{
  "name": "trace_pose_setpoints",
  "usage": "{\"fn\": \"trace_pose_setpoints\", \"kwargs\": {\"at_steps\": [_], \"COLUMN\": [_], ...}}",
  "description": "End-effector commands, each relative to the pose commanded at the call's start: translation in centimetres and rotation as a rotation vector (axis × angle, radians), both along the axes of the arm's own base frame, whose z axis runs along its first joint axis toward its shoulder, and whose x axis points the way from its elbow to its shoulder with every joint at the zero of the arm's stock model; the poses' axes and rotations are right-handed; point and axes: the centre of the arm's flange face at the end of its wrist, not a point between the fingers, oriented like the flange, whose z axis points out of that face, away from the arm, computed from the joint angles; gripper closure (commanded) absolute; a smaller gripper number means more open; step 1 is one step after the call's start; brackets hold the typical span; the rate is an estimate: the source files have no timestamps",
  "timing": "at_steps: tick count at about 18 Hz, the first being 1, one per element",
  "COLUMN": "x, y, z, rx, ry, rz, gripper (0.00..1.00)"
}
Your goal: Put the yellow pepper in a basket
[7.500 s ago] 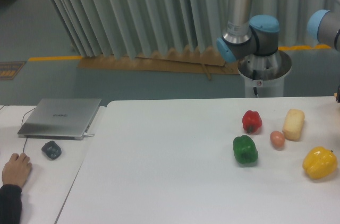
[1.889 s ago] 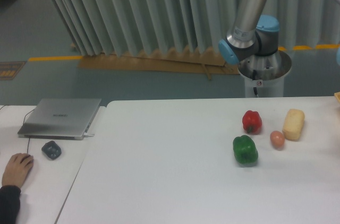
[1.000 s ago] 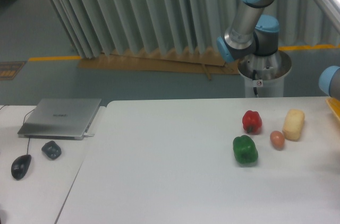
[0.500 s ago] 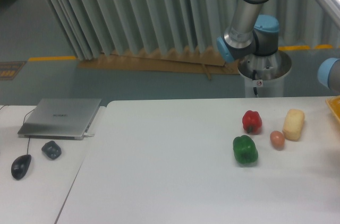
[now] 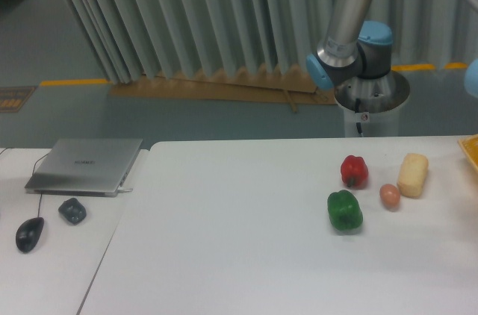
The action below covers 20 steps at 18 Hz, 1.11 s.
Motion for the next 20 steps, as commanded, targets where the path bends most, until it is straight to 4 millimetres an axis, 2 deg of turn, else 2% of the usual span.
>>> {"fn": "trace_pose_setpoints", "kwargs": {"at_steps": [2,5,8,10,15,20], "x": [1.5,3.2,4.7,4.9,4.8,4.6], "y": [0.0,-0.2,-0.1,0.8,1.4,1.1], "z": [1.7,2.2,0.5,0.0,-1.9,-1.6], "rx": [-0.004,-0.023,-0.035,-0.051,-0.066,-0.064], "ry": [-0.017,-0.046,-0.078,-0.082,-0.109,-0.107], "rz": [-0.010,-0.024,-0.088,-0.118,-0.186,-0.184], "gripper": [0.00,0.00,0.00,0.00,0.00,0.00]}}
